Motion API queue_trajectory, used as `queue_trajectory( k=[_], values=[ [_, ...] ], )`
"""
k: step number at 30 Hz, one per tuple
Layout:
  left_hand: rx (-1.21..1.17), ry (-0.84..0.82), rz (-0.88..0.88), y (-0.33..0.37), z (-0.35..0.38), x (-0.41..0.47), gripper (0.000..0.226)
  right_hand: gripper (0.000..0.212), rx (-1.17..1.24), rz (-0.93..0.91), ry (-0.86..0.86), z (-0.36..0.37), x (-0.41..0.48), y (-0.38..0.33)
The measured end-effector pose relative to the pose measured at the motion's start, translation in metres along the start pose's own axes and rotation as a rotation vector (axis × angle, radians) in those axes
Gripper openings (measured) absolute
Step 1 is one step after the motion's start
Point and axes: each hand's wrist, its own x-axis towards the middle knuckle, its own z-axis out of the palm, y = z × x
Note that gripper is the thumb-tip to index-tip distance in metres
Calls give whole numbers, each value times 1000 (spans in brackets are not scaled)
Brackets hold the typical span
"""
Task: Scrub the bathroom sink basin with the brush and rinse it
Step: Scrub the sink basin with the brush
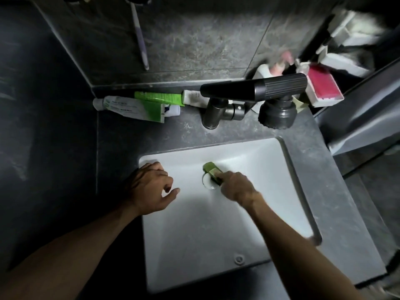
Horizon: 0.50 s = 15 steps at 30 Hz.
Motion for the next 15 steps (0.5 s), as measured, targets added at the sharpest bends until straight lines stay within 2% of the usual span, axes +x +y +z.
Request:
queue_trajectory(
  k=[2,5,7,9,10,13,15],
  values=[
    [-5,7,7,-1,0,0,41,45,1,25,84,8,-5,1],
    [0,-3,4,-1,0,0,41,42,-50,228,194,-4,-13,49],
    [4,-6,1,0,-2,1,41,45,-117,300,267,-9,-22,73],
    [8,-5,1,0,-3,1,41,46,-39,283,261,0,-29,61],
    [11,-9,4,2,-3,1,41,47,11,247,205,8,-36,45],
    [15,-7,9,2,-4,1,40,61,39,78,124,37,-48,15],
    [9,-10,7,2,-4,0,40,57,-5,150,141,30,-40,27]
  ],
)
